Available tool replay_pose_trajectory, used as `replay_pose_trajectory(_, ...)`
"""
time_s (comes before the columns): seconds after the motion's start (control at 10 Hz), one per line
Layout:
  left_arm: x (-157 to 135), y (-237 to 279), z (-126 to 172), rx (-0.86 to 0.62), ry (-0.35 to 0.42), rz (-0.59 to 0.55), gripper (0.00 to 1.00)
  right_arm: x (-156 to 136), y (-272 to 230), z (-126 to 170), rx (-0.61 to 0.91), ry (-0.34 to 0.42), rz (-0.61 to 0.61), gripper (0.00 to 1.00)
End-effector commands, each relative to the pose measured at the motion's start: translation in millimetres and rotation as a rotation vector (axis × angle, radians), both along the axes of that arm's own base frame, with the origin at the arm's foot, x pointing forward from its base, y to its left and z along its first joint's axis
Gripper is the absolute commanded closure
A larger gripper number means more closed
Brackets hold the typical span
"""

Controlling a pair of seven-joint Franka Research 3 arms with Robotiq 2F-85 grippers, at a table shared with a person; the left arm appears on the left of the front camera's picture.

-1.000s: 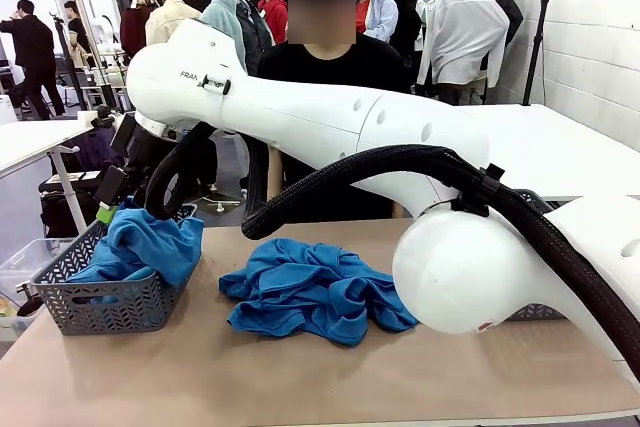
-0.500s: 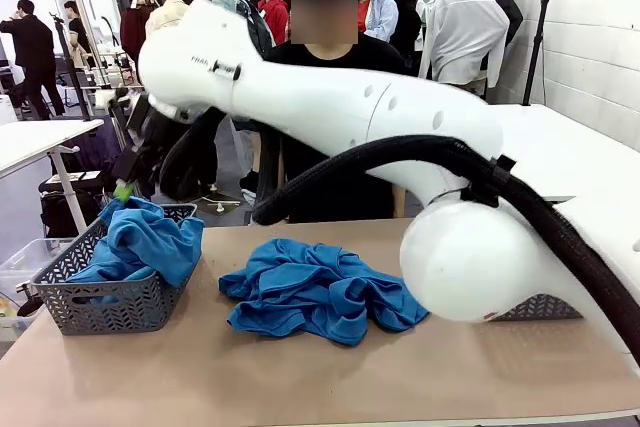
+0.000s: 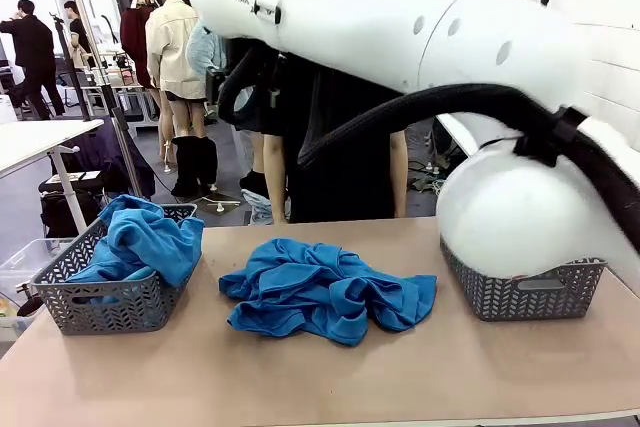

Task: Sort the tops and bottoms.
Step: Lift clothes from the center of the table with your left hand.

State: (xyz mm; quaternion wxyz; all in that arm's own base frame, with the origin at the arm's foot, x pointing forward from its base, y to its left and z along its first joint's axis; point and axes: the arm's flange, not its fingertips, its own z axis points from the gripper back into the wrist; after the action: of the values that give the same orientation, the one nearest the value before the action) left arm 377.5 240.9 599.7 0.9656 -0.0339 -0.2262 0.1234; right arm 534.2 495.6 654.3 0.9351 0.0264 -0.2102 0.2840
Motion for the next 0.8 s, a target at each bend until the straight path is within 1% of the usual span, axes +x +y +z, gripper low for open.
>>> replay_pose_trajectory(0.0, 0.5, -0.5, 1.5, 0.0, -0.004, -0.002, 0.0, -199.1, -156.4, -131.2, 0.029, -0.007, -0.029, 0.0)
replay_pose_trajectory(0.1, 0.5, -0.5, 1.5, 0.0, -0.004, -0.002, 0.0, 0.0, 0.0, 0.0, 0.0, 0.0, 0.0, 0.0)
replay_pose_trajectory(0.4, 0.5, -0.5, 1.5, 0.0, -0.004, -0.002, 0.0, 0.0, 0.0, 0.0, 0.0, 0.0, 0.0, 0.0)
replay_pose_trajectory(0.5, 0.5, -0.5, 1.5, 0.0, -0.004, -0.002, 0.0, -7.2, -4.2, -1.3, -0.01, 0.017, -0.026, 0.0)
replay_pose_trajectory(0.6, 0.5, -0.5, 1.5, 0.0, -0.004, -0.002, 0.0, -8.1, -43.0, -0.6, -0.092, -0.063, -0.039, 0.0)
replay_pose_trajectory(0.7, 0.5, -0.5, 1.5, 0.0, -0.004, -0.002, 0.0, -17.4, -107.4, -2.0, -0.125, -0.091, -0.215, 0.0)
